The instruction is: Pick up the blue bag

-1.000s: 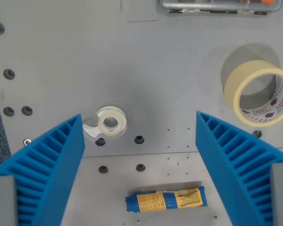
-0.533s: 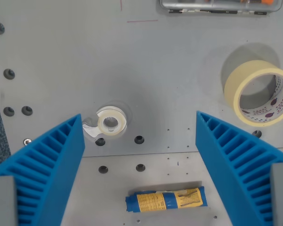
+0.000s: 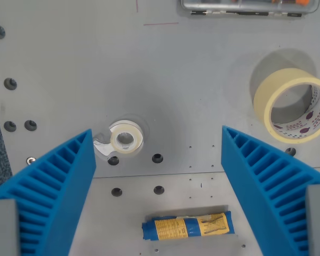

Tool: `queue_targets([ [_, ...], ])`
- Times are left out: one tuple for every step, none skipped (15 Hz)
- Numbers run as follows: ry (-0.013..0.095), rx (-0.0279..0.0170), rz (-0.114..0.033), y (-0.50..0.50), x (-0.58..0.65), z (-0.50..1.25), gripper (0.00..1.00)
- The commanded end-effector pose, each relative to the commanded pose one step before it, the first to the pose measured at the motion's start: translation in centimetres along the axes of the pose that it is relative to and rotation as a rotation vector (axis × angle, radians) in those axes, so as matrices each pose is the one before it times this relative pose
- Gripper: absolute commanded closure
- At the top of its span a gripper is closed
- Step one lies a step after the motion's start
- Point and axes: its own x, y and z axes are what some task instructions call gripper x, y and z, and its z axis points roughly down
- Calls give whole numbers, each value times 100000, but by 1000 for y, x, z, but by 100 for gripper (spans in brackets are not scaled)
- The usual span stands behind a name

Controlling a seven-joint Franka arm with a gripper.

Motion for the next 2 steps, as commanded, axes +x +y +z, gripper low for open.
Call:
queue_targets([
  [370,21,6,3,-31,-177,0],
  [0,0,0,0,0,0,0],
])
